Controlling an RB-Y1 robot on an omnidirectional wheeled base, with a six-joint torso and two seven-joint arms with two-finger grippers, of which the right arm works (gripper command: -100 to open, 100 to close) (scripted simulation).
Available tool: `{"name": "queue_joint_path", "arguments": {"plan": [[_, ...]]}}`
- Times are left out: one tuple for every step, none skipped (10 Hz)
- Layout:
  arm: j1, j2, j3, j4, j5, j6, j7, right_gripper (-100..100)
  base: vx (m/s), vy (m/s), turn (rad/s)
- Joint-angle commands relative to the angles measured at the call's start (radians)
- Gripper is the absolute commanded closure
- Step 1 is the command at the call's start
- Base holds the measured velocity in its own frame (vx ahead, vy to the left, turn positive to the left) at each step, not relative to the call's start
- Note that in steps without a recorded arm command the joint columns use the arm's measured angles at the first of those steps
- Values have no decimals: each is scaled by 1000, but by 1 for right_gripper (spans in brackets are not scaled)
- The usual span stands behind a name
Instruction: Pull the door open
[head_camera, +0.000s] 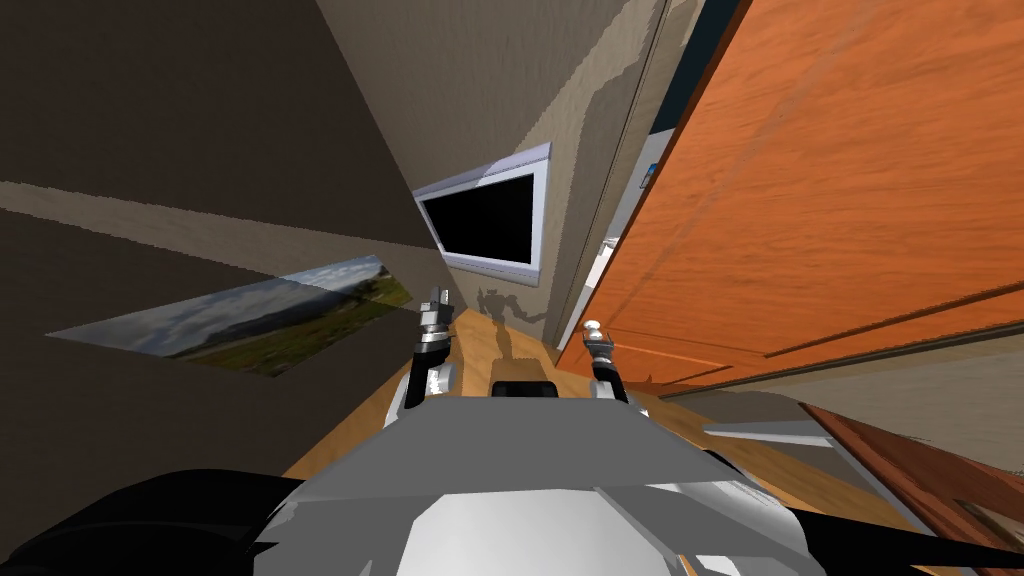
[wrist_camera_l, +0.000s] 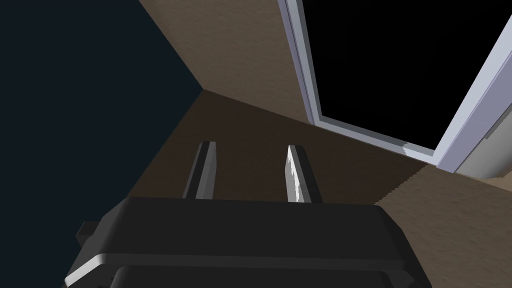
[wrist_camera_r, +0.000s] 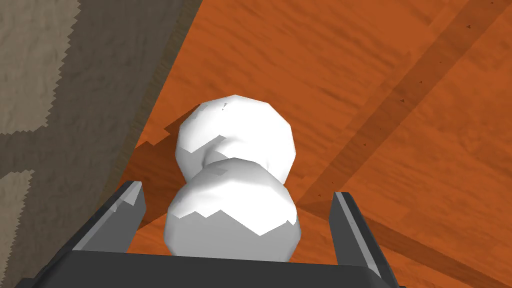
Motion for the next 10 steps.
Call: {"name": "queue_joint_path", "arguments": {"plan": [[0, 10, 7, -15, -20, 9, -42, -100, -112, -15, 35], [0, 16, 11, -25, -32, 15, -66, -100, -100, -13, 31], [0, 23, 15, -36, -44, 21, -90, -100, -93, -7, 28], [0, 29, 20, -46, -55, 27, -113, -100, -100, -12, 24], [1, 35, 24, -55, -67, 32, -136, -100, -113, -12, 30], [1, 41, 27, -65, -78, 38, -158, -100, -100, -7, 27], [1, 47, 31, -74, -89, 43, -179, -100, -88, -13, 22], [1, 52, 35, -82, -99, 48, -198, -100, -81, -6, 20], [1, 57, 38, -90, -108, 52, -217, -100, -101, -16, 23], [1, 62, 41, -97, -116, 56, -234, -100, -94, -16, 22]]}}
